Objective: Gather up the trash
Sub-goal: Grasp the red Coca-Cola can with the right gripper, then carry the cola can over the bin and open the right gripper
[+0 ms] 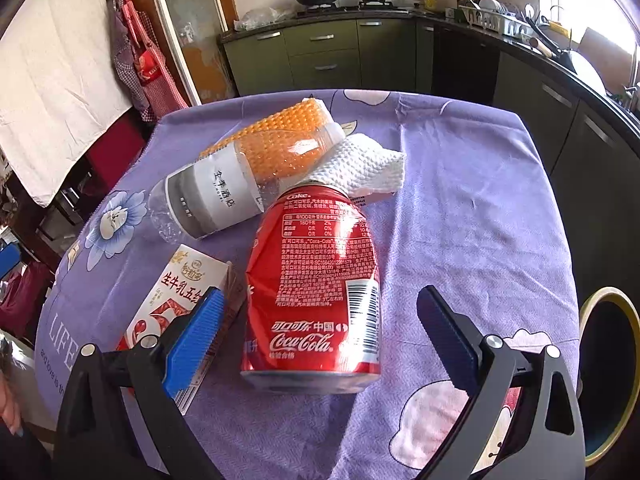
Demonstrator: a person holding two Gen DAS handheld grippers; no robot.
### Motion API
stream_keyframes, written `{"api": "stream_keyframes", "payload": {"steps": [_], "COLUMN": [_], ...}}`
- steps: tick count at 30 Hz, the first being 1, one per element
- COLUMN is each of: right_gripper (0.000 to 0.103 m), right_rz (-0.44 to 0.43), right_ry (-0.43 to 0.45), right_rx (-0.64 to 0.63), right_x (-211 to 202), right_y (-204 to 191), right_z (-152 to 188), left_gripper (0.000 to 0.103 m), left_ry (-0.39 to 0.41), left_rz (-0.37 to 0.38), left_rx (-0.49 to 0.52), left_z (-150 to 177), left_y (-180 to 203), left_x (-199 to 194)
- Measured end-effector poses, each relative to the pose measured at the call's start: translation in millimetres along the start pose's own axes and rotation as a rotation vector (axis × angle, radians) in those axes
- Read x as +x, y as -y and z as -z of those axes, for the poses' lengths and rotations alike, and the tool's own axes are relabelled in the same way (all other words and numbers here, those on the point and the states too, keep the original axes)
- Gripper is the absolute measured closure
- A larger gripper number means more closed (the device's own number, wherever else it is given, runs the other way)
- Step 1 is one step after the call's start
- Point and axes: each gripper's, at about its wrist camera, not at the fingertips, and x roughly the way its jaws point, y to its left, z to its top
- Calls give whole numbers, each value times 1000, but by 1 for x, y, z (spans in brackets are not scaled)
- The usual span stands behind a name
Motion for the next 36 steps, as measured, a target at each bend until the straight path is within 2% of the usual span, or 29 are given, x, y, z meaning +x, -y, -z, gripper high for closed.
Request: {"api": "stream_keyframes", "payload": {"steps": [7,12,20,25,30,33,36], "right_gripper": [16,35,35,35,35,35,35], "right_rz": [-4,-6,-38,-62,-78,-44,35], "right_ry": [-61,-85,-72,-32,38,93,137], "right_rx": [-5,-18,-2,19,49,92,157], "right_x": [18,25,16,-7,-49,-81,-112], "right_y": [1,-2,3,9,22,46,85], "right_z": [-6,-5,2,11,25,32,41], "left_gripper": [7,7,7,7,7,7,7], "left_ry": [-9,-17,-18,-21,-28,-31,-40], "left_rz": [8,16,20,21,26,34,44], "left_rx": [-2,2,9,17,25,37,49], "left_z": [2,4,4,4,4,5,5], "left_y": [-1,3,7,9,14,20,27], "left_x": [4,6,6,7,9,10,14]}}
